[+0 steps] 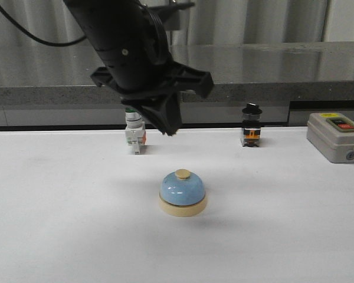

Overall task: Place and press bell with both arms
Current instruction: 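Lower the bell onto the table center, open and withdraw the left gripper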

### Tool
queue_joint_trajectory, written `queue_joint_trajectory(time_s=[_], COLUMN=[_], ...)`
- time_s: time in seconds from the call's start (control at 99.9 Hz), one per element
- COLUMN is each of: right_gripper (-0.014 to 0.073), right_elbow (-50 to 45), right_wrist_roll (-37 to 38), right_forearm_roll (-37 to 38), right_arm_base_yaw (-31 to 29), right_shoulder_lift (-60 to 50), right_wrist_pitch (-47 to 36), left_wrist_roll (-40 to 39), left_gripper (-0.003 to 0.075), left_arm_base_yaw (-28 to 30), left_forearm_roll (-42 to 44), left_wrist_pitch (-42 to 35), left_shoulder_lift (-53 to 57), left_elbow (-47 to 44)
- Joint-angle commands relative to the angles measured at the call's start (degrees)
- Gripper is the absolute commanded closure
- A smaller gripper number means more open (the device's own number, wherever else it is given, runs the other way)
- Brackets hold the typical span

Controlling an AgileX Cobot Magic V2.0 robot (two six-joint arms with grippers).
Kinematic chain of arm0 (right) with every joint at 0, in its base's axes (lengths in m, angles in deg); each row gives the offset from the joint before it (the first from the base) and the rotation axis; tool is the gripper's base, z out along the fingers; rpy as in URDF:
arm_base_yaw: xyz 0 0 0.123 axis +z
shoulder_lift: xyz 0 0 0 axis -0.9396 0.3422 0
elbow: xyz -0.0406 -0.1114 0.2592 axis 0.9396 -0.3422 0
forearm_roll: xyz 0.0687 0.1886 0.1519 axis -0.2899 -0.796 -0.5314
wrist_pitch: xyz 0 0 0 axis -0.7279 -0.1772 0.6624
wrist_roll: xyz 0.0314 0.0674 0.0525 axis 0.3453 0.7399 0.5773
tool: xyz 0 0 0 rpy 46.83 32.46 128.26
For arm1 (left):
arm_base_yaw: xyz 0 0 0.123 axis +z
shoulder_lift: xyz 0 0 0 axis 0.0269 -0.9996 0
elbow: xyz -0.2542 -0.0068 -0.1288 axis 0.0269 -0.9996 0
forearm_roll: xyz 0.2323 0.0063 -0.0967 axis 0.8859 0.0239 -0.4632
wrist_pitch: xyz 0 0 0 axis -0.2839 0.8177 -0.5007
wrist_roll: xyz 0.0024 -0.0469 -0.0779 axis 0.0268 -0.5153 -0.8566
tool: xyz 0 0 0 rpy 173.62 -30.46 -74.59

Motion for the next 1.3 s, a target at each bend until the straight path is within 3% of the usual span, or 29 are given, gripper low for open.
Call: queue_joint_trajectory(time_s=[0.0,0.32,0.76,1.021,1.291], right_gripper=[0.0661,0.0661,0.0661,0.0661,0.0661], right_elbow=[0.08,0.08,0.08,0.08,0.08], right_wrist_roll=[-0.12,-0.12,-0.12,-0.12,-0.12], right_forearm_roll=[0.67,0.67,0.67,0.67,0.67], right_arm_base_yaw=[-0.20,-0.20,-0.20,-0.20,-0.20], right_shoulder_lift=[-0.54,-0.54,-0.54,-0.54,-0.54], right_wrist_pitch=[-4.40,-4.40,-4.40,-4.40,-4.40], left_wrist_roll=[-0.45,-0.45,-0.45,-0.45,-0.45], left_gripper=[0.0739,0.0739,0.0739,0.0739,0.0739], left_arm_base_yaw=[2.21,13.38,28.17,32.07,32.31], left_forearm_roll=[-0.60,-0.21,-0.59,-0.59,-0.59], left_wrist_pitch=[-1.60,-0.54,-3.57,-8.71,-11.33], left_shoulder_lift=[4.98,11.86,25.09,36.64,50.94], left_elbow=[1.64,-0.75,-14.44,-25.54,-35.29])
